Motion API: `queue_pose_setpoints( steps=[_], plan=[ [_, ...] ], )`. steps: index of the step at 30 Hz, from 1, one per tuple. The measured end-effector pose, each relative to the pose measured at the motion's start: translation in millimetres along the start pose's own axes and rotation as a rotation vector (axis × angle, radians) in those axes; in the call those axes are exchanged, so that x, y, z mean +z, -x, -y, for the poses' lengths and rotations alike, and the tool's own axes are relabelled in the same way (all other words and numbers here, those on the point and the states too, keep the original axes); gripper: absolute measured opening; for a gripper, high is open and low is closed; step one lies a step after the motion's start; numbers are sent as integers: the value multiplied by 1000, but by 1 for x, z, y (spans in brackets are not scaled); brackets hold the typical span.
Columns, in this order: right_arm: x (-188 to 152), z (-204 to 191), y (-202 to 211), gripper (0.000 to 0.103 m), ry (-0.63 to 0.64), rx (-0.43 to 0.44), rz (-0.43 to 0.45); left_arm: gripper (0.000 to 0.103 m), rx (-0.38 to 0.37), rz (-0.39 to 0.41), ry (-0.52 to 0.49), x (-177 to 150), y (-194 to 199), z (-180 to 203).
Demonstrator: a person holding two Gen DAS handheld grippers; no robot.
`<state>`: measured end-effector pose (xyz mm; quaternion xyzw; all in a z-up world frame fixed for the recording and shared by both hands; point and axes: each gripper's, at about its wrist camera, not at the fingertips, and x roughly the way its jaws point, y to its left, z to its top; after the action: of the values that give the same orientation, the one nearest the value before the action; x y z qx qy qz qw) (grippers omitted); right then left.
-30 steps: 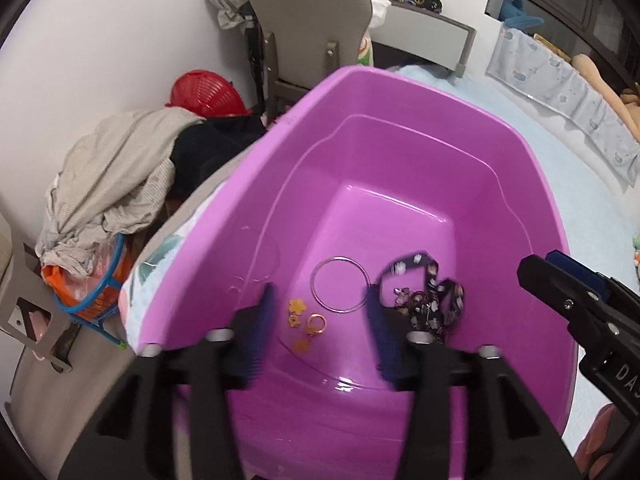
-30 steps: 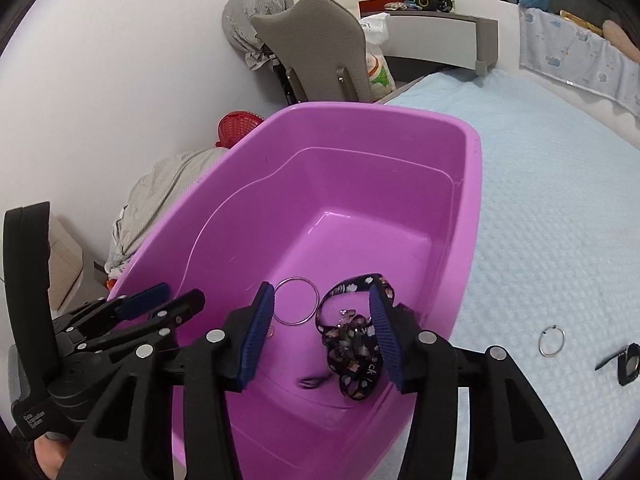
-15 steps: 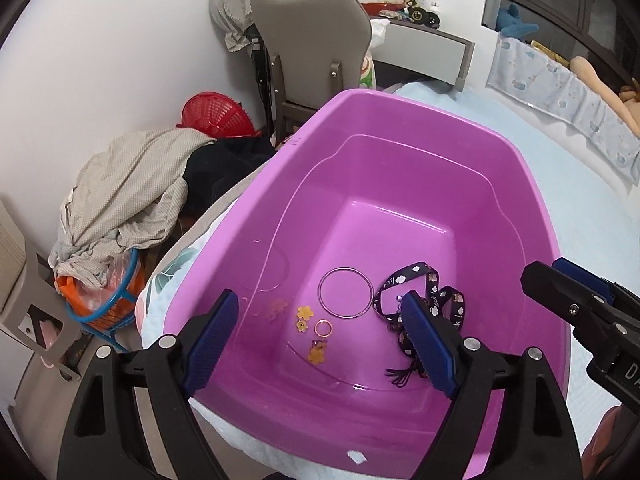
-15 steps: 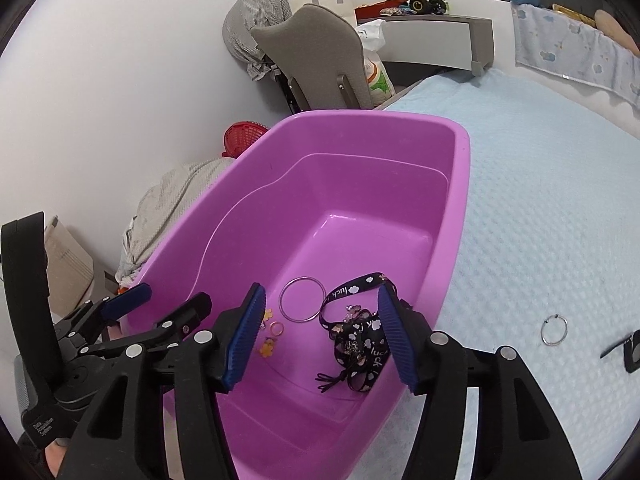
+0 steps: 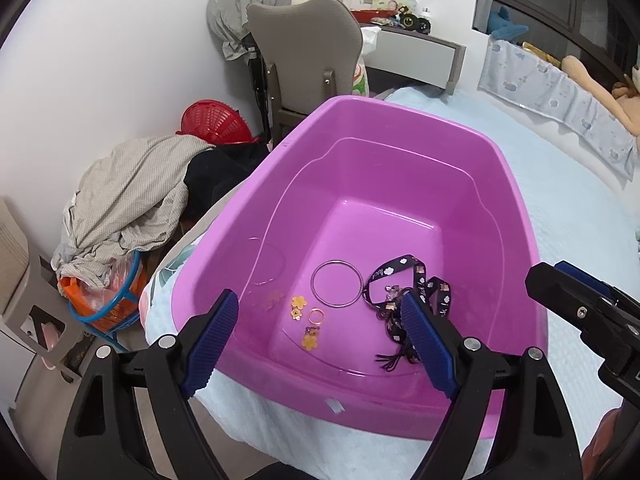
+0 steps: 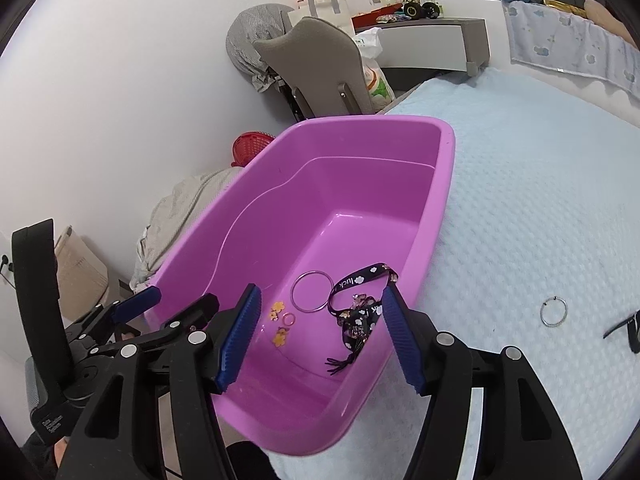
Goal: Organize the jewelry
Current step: 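Withdraw both open tools from the tub back over the bed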
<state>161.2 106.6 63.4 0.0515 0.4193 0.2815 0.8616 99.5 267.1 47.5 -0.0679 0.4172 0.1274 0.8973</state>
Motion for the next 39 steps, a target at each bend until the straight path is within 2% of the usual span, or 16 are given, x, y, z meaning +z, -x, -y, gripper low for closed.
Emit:
queue_pose_setpoints(
  steps=[15,39],
  plan=[
    [-21,18,43,61,-42,14,59,82,-9,25,-36,-11,28,22],
    [-66,85,117,62,-184,-27,173,82,-65,67,-131,-26,75,83]
  ],
)
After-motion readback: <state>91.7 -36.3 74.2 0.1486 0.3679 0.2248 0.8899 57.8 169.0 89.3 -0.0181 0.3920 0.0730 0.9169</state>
